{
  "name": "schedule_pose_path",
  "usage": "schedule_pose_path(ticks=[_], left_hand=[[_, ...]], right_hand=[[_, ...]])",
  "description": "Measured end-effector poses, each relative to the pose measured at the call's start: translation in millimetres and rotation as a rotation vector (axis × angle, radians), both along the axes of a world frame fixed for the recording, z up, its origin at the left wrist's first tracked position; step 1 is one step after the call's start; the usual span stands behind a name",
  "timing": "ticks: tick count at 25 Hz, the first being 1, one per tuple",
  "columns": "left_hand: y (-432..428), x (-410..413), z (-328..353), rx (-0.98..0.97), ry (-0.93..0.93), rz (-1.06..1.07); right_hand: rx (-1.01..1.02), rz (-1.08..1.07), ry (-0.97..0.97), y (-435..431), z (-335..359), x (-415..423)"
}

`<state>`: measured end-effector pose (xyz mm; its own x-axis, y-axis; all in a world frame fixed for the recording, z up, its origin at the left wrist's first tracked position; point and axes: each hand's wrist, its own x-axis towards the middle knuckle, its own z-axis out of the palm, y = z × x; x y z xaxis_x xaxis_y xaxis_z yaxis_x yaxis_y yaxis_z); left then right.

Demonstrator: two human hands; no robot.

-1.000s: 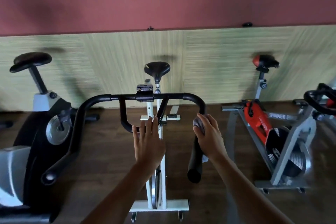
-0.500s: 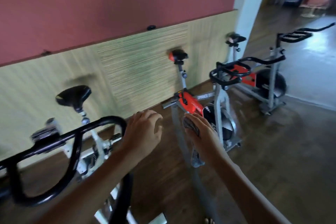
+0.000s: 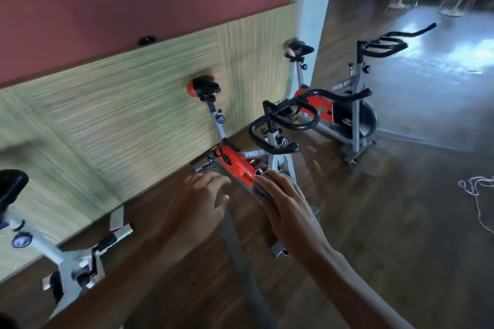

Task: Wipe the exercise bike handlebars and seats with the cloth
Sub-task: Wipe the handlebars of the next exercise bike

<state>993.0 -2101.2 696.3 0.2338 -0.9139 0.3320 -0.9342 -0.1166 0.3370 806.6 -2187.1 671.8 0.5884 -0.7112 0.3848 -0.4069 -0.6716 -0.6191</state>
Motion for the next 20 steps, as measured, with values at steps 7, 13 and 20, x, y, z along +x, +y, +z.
schedule_pose_path(ticks=[7, 13, 20], left_hand=[[-107, 85, -52, 0.098, 0.107, -0.053], [-209, 175, -74, 0.296, 0.206, -0.293], [-351, 191, -69, 0.304, 0.25, -0.755]], right_hand=[[0.101, -0.07, 0.039, -85, -41, 79], [0.275, -0.447, -0.032, -128, -57, 165], [0.391, -0.959, -0.273, -169, -53, 208]])
